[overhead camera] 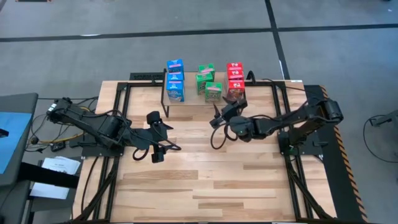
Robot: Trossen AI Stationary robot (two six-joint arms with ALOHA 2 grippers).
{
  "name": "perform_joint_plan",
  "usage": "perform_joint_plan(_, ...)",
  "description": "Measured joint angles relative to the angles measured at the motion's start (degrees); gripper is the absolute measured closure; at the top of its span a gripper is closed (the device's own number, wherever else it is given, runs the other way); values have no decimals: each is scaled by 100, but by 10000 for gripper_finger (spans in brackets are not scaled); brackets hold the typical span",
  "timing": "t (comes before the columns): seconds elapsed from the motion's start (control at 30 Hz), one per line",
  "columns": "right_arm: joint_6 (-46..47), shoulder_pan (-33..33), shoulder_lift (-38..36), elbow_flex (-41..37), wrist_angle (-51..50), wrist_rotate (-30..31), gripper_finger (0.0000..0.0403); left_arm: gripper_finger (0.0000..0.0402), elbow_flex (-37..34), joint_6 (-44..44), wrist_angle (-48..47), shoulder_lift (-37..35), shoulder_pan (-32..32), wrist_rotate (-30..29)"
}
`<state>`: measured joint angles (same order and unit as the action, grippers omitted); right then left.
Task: Stack cereal on shelf
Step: Put the green cereal box on the shelf aligned with the other green cereal boxes
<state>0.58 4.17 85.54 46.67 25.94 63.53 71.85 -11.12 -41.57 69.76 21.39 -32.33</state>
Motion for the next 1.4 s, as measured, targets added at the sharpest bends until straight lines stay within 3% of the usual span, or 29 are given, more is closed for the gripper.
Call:
perform_joint_plan(0.2,0,-278,0,0,28,-66,142,98,0,-6,-2,0,0,2)
perform_joint_plan(0.53,132,-527,0,0,26,-782,142,98,0,-6,0,-1,0,1)
perform_joint_plan(1.4,96,-819,0,9,327,-1397,142,98,0,-4,1,0,0,-3)
